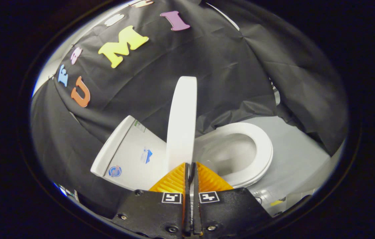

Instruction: Open the toilet lid.

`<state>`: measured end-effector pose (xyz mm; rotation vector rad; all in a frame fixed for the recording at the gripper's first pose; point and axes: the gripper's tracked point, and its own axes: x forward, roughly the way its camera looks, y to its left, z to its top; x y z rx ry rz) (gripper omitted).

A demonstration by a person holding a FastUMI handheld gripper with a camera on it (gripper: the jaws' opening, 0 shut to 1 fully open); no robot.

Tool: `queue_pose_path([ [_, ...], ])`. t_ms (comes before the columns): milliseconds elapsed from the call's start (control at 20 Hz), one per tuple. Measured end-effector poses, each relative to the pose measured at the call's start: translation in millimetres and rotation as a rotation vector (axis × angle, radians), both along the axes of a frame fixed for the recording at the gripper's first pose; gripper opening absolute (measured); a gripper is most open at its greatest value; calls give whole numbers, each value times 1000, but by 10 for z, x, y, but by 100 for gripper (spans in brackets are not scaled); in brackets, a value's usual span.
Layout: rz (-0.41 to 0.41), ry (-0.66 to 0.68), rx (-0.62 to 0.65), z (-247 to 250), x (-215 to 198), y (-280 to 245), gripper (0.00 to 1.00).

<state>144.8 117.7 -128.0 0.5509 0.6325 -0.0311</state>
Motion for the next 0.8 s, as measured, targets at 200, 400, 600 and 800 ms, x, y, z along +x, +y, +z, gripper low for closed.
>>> queue_pose_path([
  [200,32,-15,-42,129,47,171,8],
  [400,57,-25,-63,221,62,299,10],
  [600,89,-36,-107,296,101,473,11],
  [800,109,-47,-141,364,131,643,11],
])
